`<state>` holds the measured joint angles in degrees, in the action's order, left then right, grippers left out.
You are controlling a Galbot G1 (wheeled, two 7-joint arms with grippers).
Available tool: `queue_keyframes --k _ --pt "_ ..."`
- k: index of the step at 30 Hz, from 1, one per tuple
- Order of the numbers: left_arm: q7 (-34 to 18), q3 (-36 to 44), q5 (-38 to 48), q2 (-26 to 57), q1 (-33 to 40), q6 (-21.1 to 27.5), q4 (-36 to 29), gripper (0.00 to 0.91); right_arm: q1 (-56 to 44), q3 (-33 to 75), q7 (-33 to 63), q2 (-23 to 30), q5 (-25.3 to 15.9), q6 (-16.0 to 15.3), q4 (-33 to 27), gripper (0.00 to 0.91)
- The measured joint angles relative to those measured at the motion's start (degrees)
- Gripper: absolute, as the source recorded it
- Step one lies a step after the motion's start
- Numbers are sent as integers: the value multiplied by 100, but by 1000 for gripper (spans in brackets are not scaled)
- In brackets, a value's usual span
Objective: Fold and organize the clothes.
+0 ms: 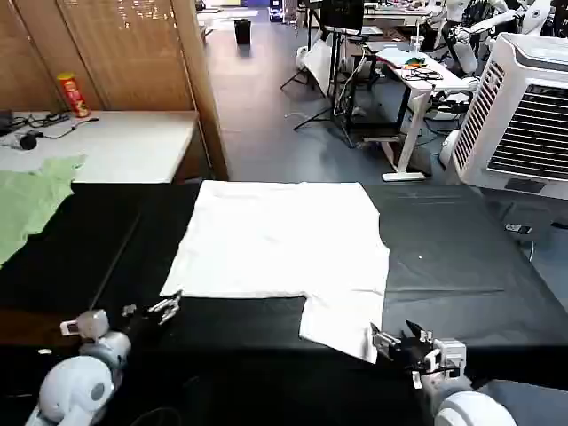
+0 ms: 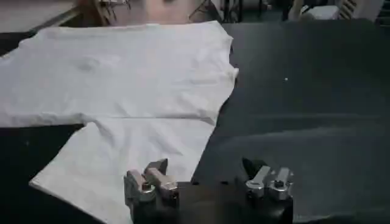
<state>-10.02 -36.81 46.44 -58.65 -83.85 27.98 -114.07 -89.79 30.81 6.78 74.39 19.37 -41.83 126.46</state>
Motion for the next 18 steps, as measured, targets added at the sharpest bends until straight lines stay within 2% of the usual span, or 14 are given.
queue_keyframes --k 2,3,4,5,6,7,8,9,10,11,13,15,18 --pt "27 6 -73 -7 12 -44 48 878 25 -34 14 23 -16 30 -45 878" --pt "37 7 -92 -7 13 -64 69 741 34 -54 26 38 -21 31 -64 819" --pt "39 8 -92 -6 16 -68 89 614 41 -76 31 50 -30 32 -83 819" --pt "41 9 -91 -5 21 -69 108 458 49 -92 36 60 -43 32 -105 731" --pt "54 14 -91 -2 24 -73 137 410 53 -113 40 81 -63 34 -124 722" --pt "90 20 -87 -1 25 -89 166 341 53 -133 41 94 -75 34 -133 634" --pt "124 28 -76 -1 24 -99 184 283 53 -158 45 108 -84 31 -148 634" --pt "150 37 -68 -1 26 -114 204 185 53 -177 45 123 -101 31 -160 410" --pt "170 49 -67 -4 32 -129 223 166 51 -192 48 138 -121 31 -173 322" --pt "179 61 -73 -13 44 -140 250 127 47 -201 49 148 -134 31 -187 185" --pt "197 78 -88 -26 76 -154 303 68 29 -224 50 166 -158 31 -213 68" --pt "227 94 -107 -33 95 -171 354 0 12 -239 50 177 -159 33 -219 29" --pt "247 105 -136 -33 101 -192 428 0 -45 -241 44 181 -147 97 -176 10"
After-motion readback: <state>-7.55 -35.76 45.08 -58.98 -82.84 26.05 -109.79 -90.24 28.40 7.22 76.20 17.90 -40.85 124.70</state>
